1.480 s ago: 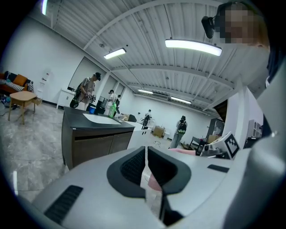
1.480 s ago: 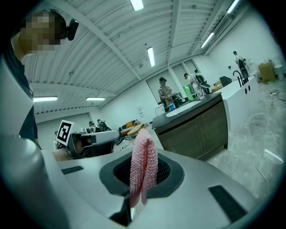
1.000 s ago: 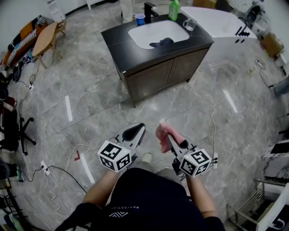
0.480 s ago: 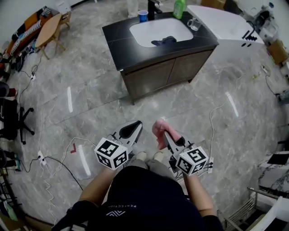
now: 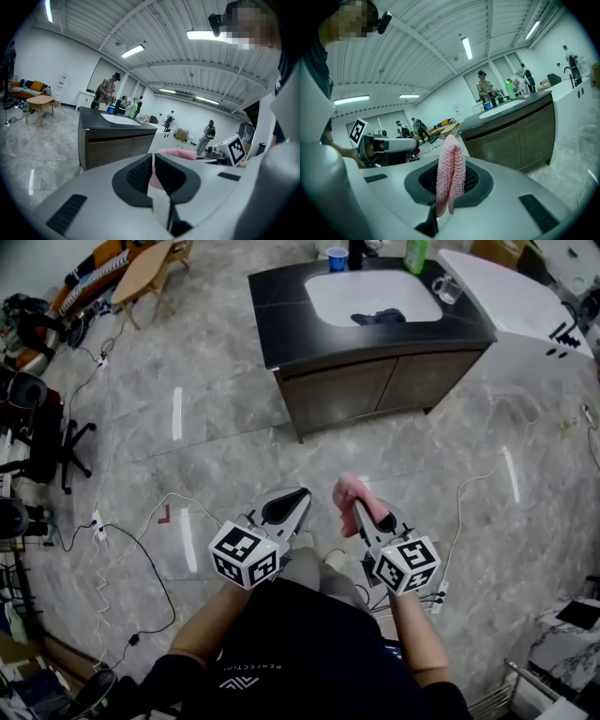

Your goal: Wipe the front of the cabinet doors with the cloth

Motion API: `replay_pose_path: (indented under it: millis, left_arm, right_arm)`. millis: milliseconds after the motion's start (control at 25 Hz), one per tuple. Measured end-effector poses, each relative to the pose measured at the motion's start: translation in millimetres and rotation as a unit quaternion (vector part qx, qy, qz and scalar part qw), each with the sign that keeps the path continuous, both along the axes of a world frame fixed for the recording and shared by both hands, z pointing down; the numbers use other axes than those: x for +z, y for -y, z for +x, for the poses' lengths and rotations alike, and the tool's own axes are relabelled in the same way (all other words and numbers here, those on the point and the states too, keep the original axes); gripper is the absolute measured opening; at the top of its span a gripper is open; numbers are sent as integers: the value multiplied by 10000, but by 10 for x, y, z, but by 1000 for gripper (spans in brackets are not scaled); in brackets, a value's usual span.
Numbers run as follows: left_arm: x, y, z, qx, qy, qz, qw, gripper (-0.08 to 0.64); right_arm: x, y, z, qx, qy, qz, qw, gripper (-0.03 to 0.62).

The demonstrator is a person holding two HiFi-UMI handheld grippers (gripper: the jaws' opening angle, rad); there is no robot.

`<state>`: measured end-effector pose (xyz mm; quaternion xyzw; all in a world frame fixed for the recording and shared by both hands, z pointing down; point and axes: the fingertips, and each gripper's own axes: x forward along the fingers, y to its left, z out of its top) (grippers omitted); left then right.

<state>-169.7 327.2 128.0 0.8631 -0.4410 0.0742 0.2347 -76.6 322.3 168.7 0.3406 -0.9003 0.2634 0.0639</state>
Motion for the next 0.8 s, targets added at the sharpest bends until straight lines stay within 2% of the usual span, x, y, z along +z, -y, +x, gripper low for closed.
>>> replay_pose_path:
  millis: [160,360,520,800]
  left_arm:
    - [21,69,-85,-224,-41,28,9997,23]
    - [109,261,-277,-379,-103,126,9991,23]
    - [217,467,-430,-526,-248,106,9982,23]
    - [392,751,-724,-694,-463,-23,9965,23]
  right_arm:
    - [121,106,-112,-185,-40,-67,9998,43]
    - [198,297,-402,-495,-233,76,9985,43]
    - [176,501,-544,-518,-327,125,9980,43]
    - [347,759,-844,-665,-530,-76,9964,43]
